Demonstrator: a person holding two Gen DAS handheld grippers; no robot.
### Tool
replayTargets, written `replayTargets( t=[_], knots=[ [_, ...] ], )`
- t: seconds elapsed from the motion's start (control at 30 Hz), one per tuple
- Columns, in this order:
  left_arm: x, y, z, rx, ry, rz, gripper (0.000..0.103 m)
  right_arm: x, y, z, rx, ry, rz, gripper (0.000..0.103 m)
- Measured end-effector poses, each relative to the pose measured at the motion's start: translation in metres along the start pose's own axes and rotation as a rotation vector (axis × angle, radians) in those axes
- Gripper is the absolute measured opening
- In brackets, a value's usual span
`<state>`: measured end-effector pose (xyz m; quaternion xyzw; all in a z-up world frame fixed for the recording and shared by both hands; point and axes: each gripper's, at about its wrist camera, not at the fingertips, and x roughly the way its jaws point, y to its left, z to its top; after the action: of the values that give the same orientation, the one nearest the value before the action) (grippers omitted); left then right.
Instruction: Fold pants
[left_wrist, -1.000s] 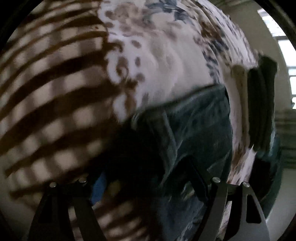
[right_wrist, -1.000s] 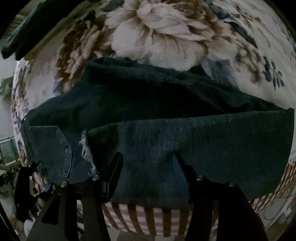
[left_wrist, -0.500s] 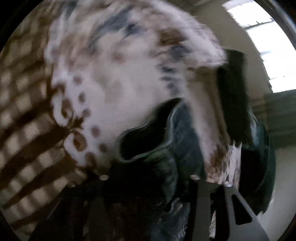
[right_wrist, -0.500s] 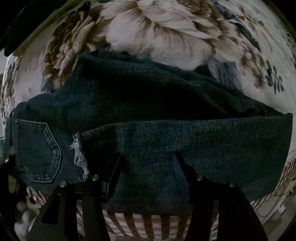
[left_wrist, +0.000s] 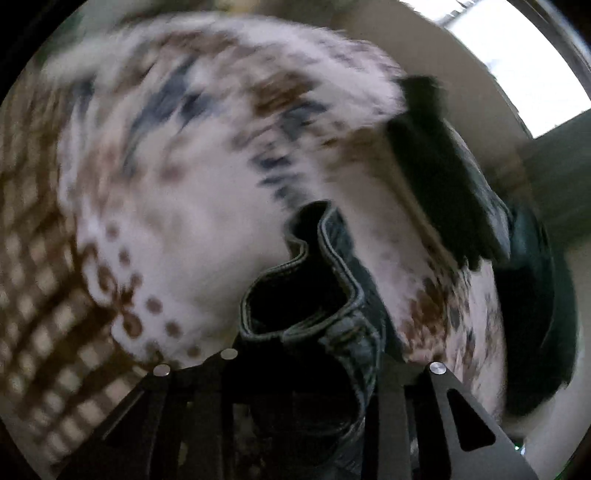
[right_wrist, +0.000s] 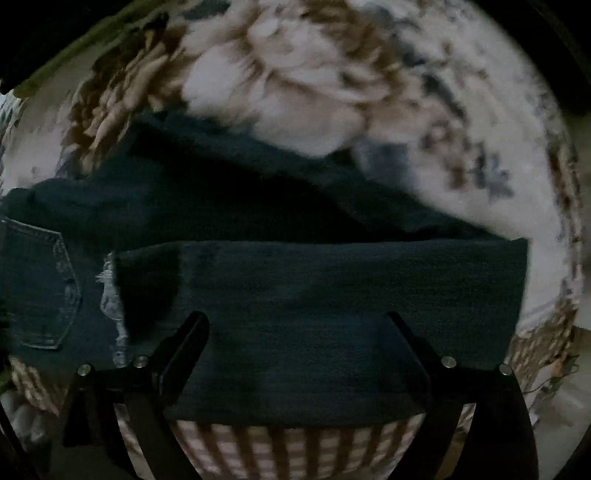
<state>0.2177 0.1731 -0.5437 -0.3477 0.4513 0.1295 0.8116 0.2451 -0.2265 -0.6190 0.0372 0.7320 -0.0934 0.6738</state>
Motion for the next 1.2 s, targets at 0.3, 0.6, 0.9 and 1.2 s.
replayTargets(
  t=[0.3,0.6,0.9,1.2],
  knots=[
    [-0.063,-0.118,-0.035,0.371,-0.07,-0.03,0.023,-0.006,-0.065,-0.025,0.08,-0.012,0.053,0.096],
    [-0.076,-0.212,-0.106,0.643,-0.025,-0.053,0.023,-0.03,-0.162,-0.049,0.139,-0.08,0.057,0.096],
    [-0.028,-0.296,-0.245,0.953,0.208,-0.101,0.022,-0.012,-0.286,-0.086,0.295,-0.072,0.029,0.096],
    [0.043,-0.315,-0.345,1.13,0.358,-0.002,0.022,0.012,-0.359,-0.103,0.413,-0.039,0.0,0.096]
  ],
)
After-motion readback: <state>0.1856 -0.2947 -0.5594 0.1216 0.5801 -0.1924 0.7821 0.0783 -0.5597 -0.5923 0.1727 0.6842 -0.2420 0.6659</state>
